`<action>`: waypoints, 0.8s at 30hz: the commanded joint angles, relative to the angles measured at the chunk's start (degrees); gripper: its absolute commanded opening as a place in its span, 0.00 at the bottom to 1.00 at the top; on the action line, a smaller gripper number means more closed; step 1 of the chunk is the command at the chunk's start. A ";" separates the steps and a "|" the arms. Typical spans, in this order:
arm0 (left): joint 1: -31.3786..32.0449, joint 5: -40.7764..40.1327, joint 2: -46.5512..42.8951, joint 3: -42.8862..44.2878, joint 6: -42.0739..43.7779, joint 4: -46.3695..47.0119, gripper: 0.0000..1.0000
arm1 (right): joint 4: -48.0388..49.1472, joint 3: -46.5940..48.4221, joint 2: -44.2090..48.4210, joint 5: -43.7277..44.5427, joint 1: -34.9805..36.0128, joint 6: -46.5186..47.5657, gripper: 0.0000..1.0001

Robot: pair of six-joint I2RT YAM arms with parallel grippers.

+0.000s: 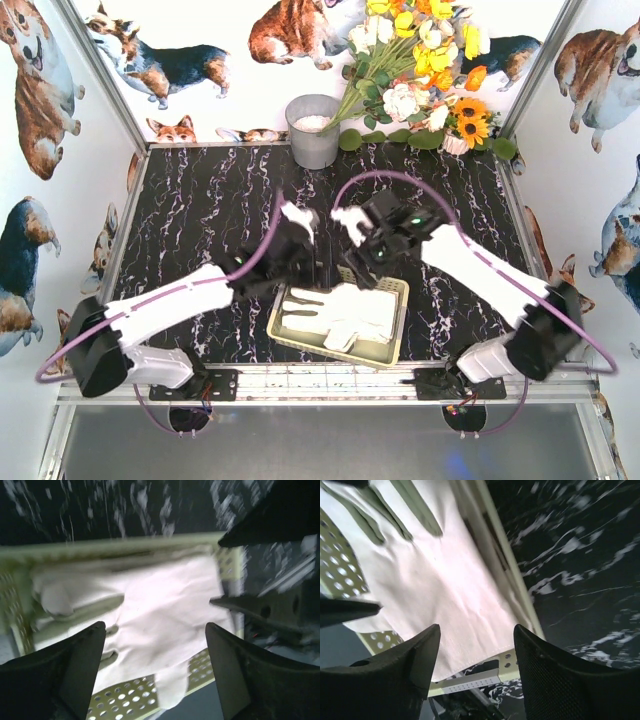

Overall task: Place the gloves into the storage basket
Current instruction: Adjust the glove in the bin, then reset both arms

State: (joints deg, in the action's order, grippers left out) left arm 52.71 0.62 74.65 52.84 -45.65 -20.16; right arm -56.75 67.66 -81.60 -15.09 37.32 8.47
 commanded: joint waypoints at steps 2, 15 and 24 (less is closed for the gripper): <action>-9.65 -0.86 -3.94 11.22 13.45 -6.92 0.91 | 2.99 8.10 11.29 7.71 -1.27 -4.36 0.74; -51.87 -9.55 -16.83 -18.09 33.28 26.15 1.00 | 43.83 -25.35 29.74 23.49 -28.94 -14.37 1.00; -52.01 -8.51 -15.03 -39.73 44.84 61.49 1.00 | 82.33 -54.29 32.58 33.42 -29.13 -9.51 1.00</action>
State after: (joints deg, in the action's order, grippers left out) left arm 0.89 -9.30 56.36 13.87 -6.55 20.43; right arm 2.52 15.31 -48.86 13.58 8.29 -3.09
